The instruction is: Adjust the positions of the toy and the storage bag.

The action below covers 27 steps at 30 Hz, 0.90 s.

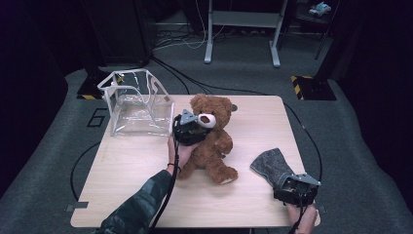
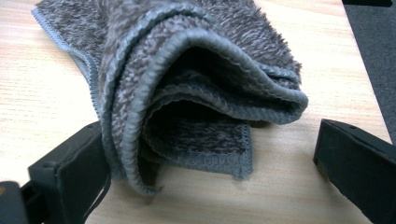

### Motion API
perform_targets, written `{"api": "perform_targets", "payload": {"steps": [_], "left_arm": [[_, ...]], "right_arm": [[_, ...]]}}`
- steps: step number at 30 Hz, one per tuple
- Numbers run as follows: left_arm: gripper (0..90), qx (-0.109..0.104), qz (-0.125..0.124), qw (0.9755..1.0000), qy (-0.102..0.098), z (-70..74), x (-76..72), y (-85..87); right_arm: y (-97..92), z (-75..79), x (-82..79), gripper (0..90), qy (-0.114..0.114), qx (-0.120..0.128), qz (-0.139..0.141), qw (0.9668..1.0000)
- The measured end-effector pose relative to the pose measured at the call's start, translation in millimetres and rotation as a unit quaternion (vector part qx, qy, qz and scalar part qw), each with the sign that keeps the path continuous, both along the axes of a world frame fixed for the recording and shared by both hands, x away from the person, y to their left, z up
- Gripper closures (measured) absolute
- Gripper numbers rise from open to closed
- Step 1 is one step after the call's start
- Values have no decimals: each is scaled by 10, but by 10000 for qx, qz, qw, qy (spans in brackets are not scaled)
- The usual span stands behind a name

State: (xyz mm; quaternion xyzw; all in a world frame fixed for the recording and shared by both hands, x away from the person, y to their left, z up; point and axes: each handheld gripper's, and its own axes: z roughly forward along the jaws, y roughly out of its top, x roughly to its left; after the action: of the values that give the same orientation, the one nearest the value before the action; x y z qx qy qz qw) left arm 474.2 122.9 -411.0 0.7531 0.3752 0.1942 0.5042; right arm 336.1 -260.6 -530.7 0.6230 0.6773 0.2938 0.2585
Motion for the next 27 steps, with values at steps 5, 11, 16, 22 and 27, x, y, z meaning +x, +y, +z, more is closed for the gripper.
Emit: {"api": "perform_targets", "payload": {"steps": [5, 11, 16, 22, 27], "left_arm": [[601, -22, -48, 9999, -104, 80, -46, 68], [600, -55, -97, 9998, -192, 193, -97, 179], [599, -70, -105, 9997, -200, 283, -121, 301], [597, -71, -99, 9997, -210, 356, -155, 439], [595, -47, -108, 9997, -191, 403, -188, 538]], "right_arm": [[0, 0, -1, 0, 0, 1, -1, 10000], [0, 1, -1, 0, 14, 4, 8, 10000], [-2, 2, 0, 0, 14, -8, 15, 10000], [-2, 2, 0, 0, 14, -7, 14, 10000], [1, 0, 0, 0, 4, -9, -2, 10000]]}}
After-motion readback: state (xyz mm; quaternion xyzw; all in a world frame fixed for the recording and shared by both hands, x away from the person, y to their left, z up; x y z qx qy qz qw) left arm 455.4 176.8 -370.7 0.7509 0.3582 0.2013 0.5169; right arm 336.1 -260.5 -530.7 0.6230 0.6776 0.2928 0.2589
